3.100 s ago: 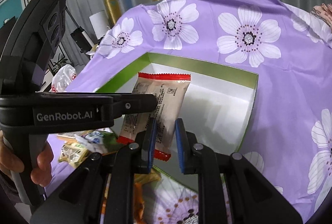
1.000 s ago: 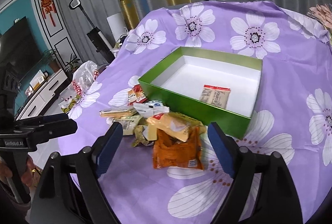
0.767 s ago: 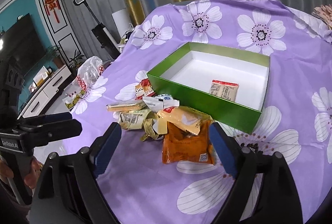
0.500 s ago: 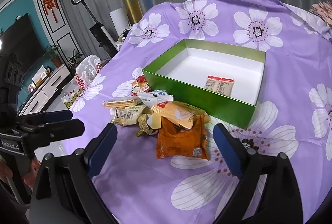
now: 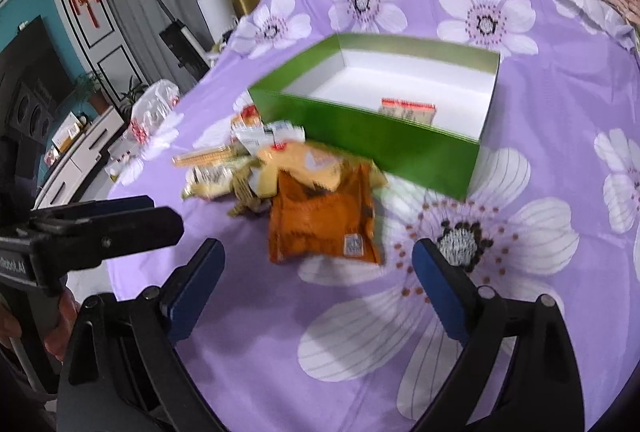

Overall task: Organize snacks
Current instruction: 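Withdraw the right gripper and move it toward the orange snack bag, then grasp the orange snack bag with the right gripper and lift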

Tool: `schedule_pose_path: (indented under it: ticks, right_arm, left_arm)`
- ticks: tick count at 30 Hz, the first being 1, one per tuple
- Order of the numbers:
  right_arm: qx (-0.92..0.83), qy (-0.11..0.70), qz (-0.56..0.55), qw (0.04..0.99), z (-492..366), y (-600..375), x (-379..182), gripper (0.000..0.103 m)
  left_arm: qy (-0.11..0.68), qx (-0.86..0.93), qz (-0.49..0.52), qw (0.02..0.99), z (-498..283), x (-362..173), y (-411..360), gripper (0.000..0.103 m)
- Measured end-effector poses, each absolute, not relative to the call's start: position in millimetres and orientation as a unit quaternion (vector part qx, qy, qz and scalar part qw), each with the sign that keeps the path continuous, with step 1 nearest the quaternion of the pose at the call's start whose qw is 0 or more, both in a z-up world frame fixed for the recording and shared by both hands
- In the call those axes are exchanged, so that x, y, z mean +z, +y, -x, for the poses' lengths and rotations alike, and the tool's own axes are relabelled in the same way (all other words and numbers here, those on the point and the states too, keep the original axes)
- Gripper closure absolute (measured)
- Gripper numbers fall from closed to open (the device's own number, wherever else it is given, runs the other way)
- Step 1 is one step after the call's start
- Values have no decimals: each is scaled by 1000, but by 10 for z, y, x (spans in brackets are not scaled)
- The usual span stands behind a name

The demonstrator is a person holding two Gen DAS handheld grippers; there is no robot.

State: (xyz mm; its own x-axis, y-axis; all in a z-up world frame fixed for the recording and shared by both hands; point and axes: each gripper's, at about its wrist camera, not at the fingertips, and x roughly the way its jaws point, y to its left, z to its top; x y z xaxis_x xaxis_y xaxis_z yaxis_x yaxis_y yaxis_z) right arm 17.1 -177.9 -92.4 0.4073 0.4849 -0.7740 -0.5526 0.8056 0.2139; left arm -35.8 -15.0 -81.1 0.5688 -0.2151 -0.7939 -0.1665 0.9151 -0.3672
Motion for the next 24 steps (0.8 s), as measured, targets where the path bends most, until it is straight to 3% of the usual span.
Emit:
schedule_pose_path:
  ticks: [19,24]
  right_arm:
    - [329,467,67,818,-507,-1732,-1324,8]
    - [350,480,26,804,-599,-1690,-1433,11]
  left_arm:
    - [471,-37,260,842,-42,-1249,-222,2]
    - [476,-37,269,836,-163,-1341,-239,2]
